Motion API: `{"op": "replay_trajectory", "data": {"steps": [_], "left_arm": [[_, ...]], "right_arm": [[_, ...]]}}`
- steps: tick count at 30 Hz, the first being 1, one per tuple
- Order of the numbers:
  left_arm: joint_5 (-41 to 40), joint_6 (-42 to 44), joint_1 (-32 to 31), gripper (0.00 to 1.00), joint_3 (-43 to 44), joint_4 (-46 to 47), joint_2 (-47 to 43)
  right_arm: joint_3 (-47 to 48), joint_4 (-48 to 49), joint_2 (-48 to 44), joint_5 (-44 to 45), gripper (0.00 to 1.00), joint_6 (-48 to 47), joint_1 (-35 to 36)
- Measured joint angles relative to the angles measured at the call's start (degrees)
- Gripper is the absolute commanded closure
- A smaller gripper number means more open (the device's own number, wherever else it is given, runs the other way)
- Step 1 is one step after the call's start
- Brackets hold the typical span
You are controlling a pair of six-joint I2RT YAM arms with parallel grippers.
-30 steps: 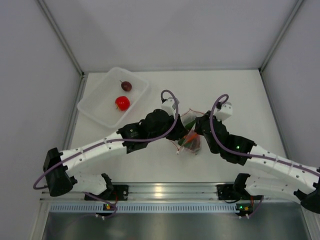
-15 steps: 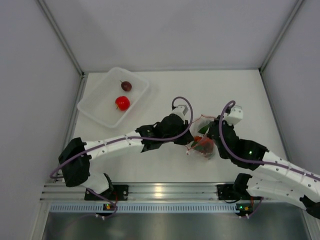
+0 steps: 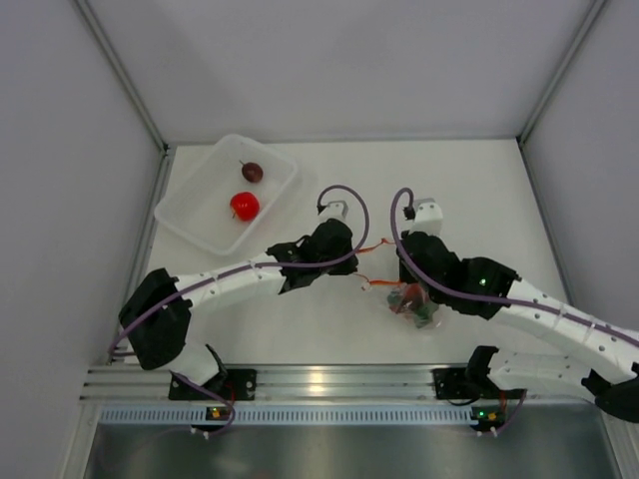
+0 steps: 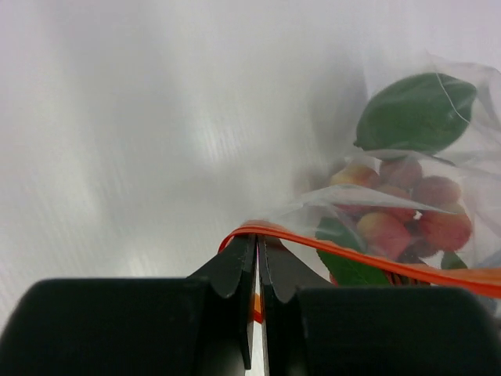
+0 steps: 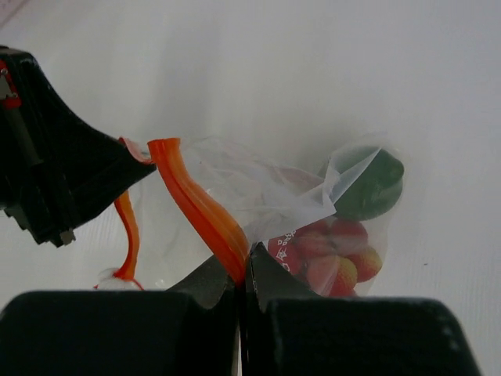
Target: Open the zip-top bag and remove the fake food
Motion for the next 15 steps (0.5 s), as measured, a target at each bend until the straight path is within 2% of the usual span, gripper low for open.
{"op": "replay_trajectory", "data": {"steps": [7, 15], "left_arm": [[-4.85, -0.7, 2.43, 0.97, -5.57, -1.27, -2.84], [-7.61, -1.18, 11.23, 0.96, -13.53, -3.82, -16.92]], "right_arm": [[5.95, 0.22, 9.27, -5.86, 1.0, -2.69, 0.07], [11.72, 4.68, 19.52, -11.06, 1.0, -4.04, 0.68]]}}
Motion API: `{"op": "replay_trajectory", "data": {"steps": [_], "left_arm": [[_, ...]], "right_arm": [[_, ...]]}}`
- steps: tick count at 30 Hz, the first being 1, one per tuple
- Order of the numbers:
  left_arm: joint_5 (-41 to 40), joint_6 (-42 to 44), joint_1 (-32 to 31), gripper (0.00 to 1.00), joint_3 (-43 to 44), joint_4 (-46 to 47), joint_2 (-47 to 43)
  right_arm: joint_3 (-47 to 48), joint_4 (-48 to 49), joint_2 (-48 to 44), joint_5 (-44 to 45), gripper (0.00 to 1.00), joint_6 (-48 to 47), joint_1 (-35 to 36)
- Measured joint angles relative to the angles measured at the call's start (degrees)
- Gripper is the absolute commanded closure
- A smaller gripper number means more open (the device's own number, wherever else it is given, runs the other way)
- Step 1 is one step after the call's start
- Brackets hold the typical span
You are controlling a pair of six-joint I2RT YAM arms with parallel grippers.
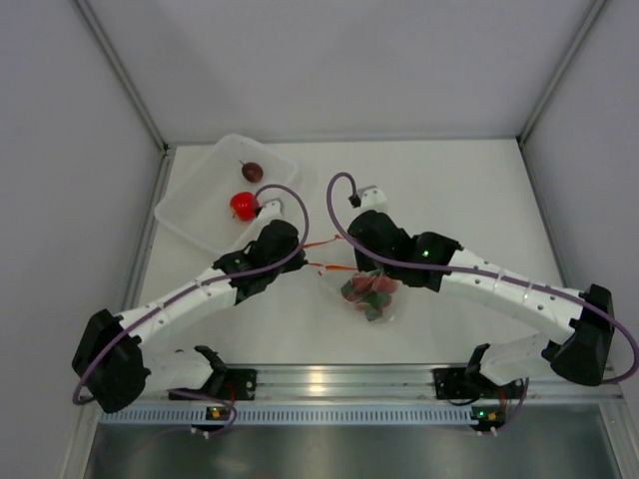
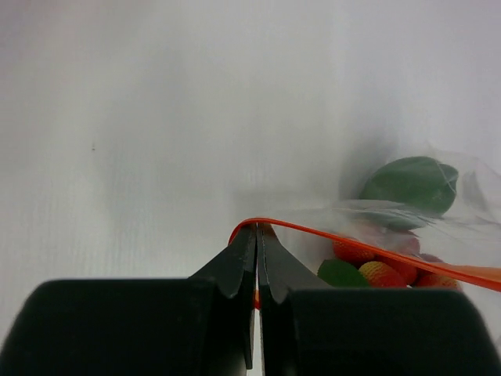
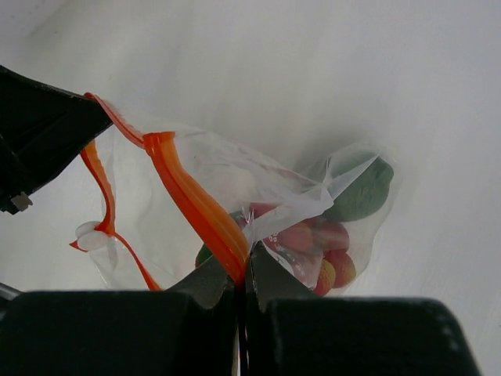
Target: Open the zip-top bag and remove the fake food
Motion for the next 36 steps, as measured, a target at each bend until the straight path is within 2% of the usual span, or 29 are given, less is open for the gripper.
{"op": "replay_trajectory", "data": {"steps": [5, 14, 18, 21, 27, 36], "left_arm": [[0.44, 1.42, 1.68, 0.85, -0.33, -3.34, -6.6], [12.79, 3.56, -0.24, 0.59, 6.82, -6.05, -8.55], [15.41, 4.66, -4.87, 0.55, 11.34, -5.42, -7.45], [15.85, 4.68, -8.0, 0.54, 11.63, -5.49, -7.1], [16.61, 3.78, -9.99, 0.53, 11.19, -5.75, -3.61], [10.27, -0.24, -14.49, 0.56, 7.5, -5.35, -2.03]], "right_arm": [[0.72, 4.24, 1.53, -1.14, 1.0, 0.57, 0.22], [-0.83, 9.86, 1.29, 0.96, 1.0, 3.69, 1.36], [-0.7, 9.7, 1.29, 3.52, 1.0, 4.15, 1.88], [-0.26, 9.25, 1.29, 5.88, 1.0, 4.2, 1.97], [0.37, 8.81, 1.14, 11.26, 1.0, 4.28, 2.84], [0.31, 9.11, -0.2, 17.68, 1.0, 5.33, 6.23]]}}
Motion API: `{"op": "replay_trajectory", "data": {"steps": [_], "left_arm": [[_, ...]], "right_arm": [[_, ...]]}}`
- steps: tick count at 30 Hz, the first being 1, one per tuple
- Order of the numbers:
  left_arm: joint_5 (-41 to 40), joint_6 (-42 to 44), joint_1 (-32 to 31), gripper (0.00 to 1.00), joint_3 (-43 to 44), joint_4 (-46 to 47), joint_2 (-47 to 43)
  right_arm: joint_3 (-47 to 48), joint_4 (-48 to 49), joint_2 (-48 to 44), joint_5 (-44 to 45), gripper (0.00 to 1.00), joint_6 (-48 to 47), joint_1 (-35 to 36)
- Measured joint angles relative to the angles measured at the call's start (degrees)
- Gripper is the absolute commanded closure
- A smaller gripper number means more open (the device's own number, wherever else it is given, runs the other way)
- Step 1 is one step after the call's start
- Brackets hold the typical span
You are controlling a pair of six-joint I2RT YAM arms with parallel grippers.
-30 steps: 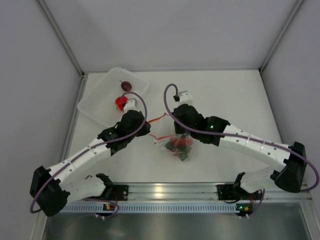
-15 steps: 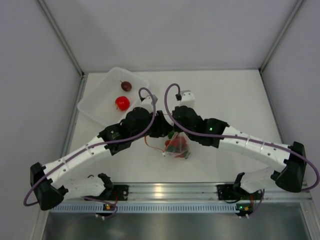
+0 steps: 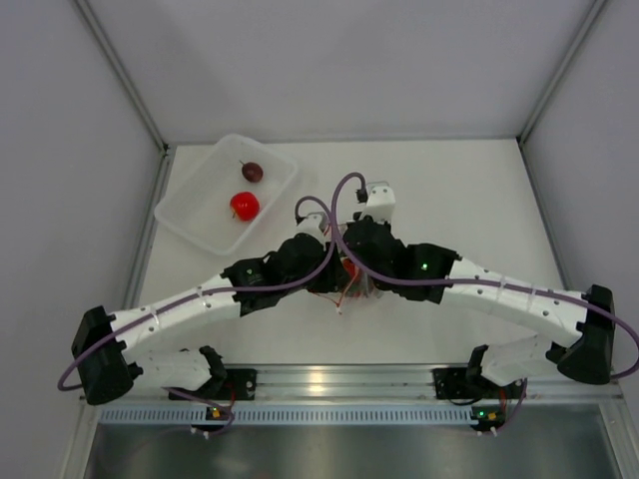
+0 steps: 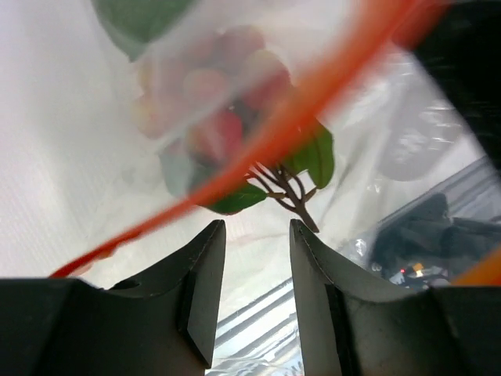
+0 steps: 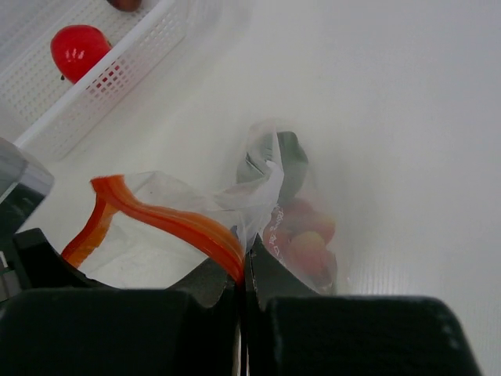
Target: Open the zip-top bag and remove the fake food
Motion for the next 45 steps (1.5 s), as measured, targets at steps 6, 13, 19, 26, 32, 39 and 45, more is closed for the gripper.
{"op": "replay_trajectory", "data": {"steps": [6, 13, 19, 26, 32, 39, 45], "left_arm": [[-1.05, -2.01, -0.48, 0.5, -1.33, 0.11, 2.82], [-0.98, -4.76, -2.08, 0.43, -1.9, 3.17, 7.37], [0.13, -7.28, -2.62, 0.39, -2.19, 8.07, 10.27], [1.97, -8.92, -3.61, 0.4, -2.16, 11.26, 14.01], [2.58, -8.85, -4.55, 0.4, -2.03, 12.37, 15.28], [2.93, -9.05, -5.6, 0.37, -1.01, 13.11, 17.49], [2.43, -9.31, -6.19, 0.4, -0.2, 13.11, 17.66]], "right_arm": [[-1.38, 0.81, -1.38, 1.46, 1.0, 0.98, 0.72], [-7.26, 1.77, -4.5, 2.19, 1.0, 3.32, 0.76], [-13.6, 3.85, -9.2, 4.72, 1.0, 6.82, 1.57], [-16.15, 4.87, -10.71, 7.61, 1.0, 9.01, 2.38], [-16.15, 4.92, -10.6, 9.35, 1.0, 9.44, 2.47], [-16.15, 4.92, -10.14, 11.61, 1.0, 10.08, 2.64], [-16.15, 5.18, -9.31, 12.98, 1.0, 10.56, 2.64]]}}
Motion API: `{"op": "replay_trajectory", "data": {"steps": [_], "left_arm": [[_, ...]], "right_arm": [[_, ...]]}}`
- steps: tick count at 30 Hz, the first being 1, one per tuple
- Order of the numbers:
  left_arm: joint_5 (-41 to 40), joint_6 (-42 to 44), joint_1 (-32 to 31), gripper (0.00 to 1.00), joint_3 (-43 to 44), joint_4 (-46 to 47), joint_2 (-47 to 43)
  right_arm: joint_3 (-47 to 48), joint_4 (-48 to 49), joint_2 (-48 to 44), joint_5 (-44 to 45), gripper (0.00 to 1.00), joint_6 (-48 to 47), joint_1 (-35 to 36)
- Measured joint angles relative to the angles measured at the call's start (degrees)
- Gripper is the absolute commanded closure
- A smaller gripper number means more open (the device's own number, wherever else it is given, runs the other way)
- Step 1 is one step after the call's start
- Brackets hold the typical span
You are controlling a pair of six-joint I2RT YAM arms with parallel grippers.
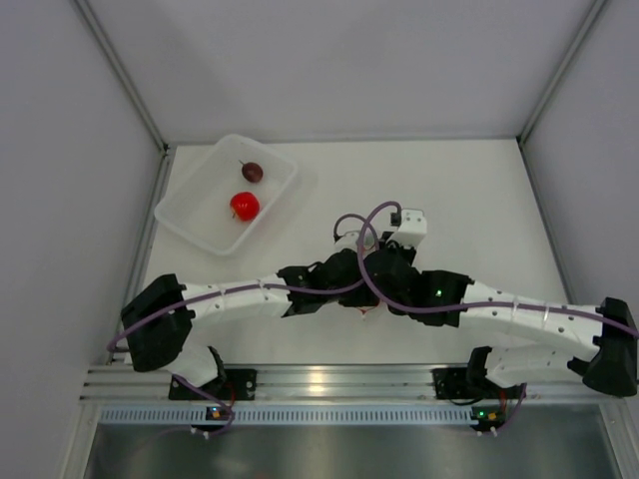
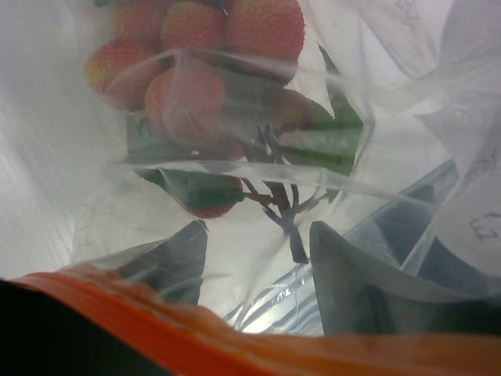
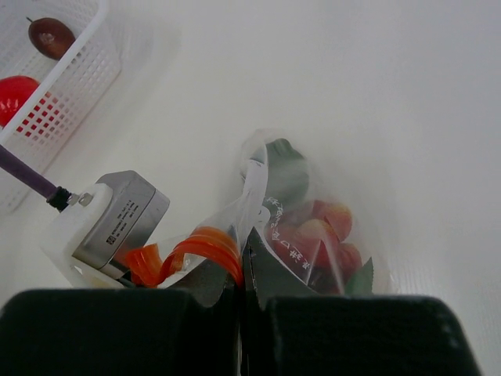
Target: Open the zip-top bag and remove the fake food
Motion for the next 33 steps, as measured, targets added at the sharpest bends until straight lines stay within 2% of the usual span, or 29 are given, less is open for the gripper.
{"op": "replay_trajectory", "data": {"steps": [5, 9, 11, 14, 17, 24, 33], "left_arm": [[-0.31, -0.04, -0.2, 0.5, 1.66, 0.24, 2.62], [0.02, -0.04, -0.55, 0.64, 2.58, 0.76, 4.92], [-0.02, -0.15, -0.55, 0.76, 2.67, 1.05, 5.05], [-0.07, 0.0, -0.55, 0.84, 2.67, 1.14, 5.05], [-0.39, 0.02, -0.55, 1.0, 2.67, 1.11, 5.05], [-2.34, 0.33, -0.7, 1.0, 2.23, 1.09, 4.61], [-4.07, 1.57, -0.11, 1.0, -0.2, 0.48, -0.17]], "right_arm": [[0.0, 0.2, 0.42, 0.66, 1.0, -0.07, 0.0], [-0.02, -0.09, 0.74, 1.05, 1.0, -0.07, -0.02], [-0.02, -0.11, 0.74, 1.53, 1.0, -0.07, -0.04], [-0.02, -0.11, 0.74, 1.66, 1.0, -0.04, -0.04], [-0.02, -0.11, 0.74, 1.68, 1.0, -0.07, -0.04], [-1.03, 1.05, 0.17, 0.9, 1.0, -0.68, -0.02], [-4.61, 6.01, -1.51, -2.36, 1.0, -6.73, 2.69]]}}
